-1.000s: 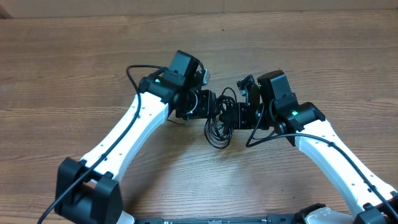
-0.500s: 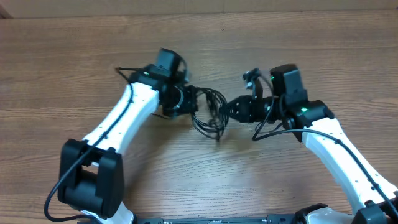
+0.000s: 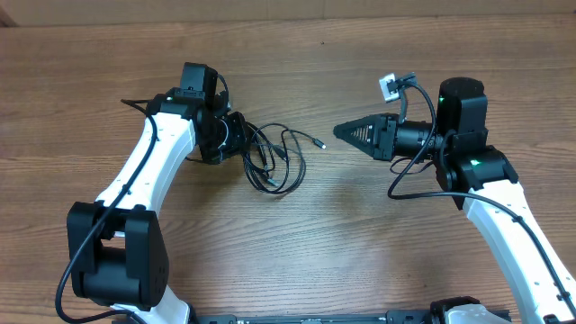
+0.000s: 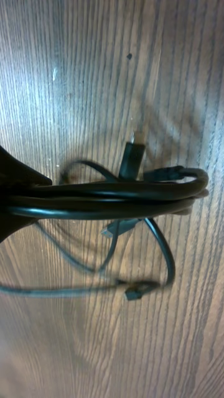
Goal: Untangle cables
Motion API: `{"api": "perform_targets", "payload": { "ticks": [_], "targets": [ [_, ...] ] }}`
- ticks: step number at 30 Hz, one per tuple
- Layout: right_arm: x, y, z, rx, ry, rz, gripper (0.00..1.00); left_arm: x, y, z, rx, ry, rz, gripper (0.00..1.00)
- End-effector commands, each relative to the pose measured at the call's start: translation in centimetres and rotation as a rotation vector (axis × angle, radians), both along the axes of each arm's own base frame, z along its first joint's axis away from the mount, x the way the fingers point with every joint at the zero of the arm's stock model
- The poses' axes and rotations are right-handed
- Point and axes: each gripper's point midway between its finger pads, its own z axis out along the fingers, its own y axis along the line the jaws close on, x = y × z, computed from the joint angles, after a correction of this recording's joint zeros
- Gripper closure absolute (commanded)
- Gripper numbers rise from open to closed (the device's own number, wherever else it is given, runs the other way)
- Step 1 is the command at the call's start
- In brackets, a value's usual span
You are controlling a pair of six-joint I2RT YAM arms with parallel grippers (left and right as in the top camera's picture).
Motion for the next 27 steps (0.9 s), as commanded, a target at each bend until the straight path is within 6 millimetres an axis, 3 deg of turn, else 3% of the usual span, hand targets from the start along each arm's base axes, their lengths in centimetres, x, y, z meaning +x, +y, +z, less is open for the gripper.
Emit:
{"api": "perform_targets", "payload": {
  "ticks": [1,3,8,11,12,13,17,19,27],
  "targets": [
    [2.3,-2.0,-1.7,-0.092,0.074,-0.201,0.9,0.0,0.3,-0.6,0.024,0.008,0.0,0.96],
    [2.3,-2.6,-2.9,-0.132,0.12,-0.241,0.81,0.0,0.3,-0.6,0.024,0.008,0.0,0.96],
    [1.6,-3.5,-6.2,-0.21,0.257,-0.284,0.47,0.0,0.3,-0.6,0.024,0.007,0.0,0.96],
    [1.3,-3.1,-7.8,-0.226,0.328,-0.27,0.22,0.0,0.3,-0.6,0.024,0.007,0.001,0.96],
    [1.1,-2.6,-8.4,-0.229,0.356,-0.26,0.07,0.0,0.3,-0.6,0.024,0.007,0.001,0.96],
    [1.0,-2.0,-8.8,-0.232,0.366,-0.244,0.0,0.0,0.3,-0.6,0.024,0.007,0.0,0.96],
    [0.7,0.8,-10.5,-0.27,0.36,-0.183,0.0,0.0,0.3,-0.6,0.024,0.007,0.0,0.96],
    [1.4,2.5,-12.7,-0.357,0.318,-0.2,0.0,0.0,0.3,-0.6,0.023,0.008,0.0,0.95],
    [2.9,5.9,-17.4,-0.54,0.169,-0.245,0.0,0.0,0.2,-0.6,0.021,0.009,-0.001,0.96]
  ]
}}
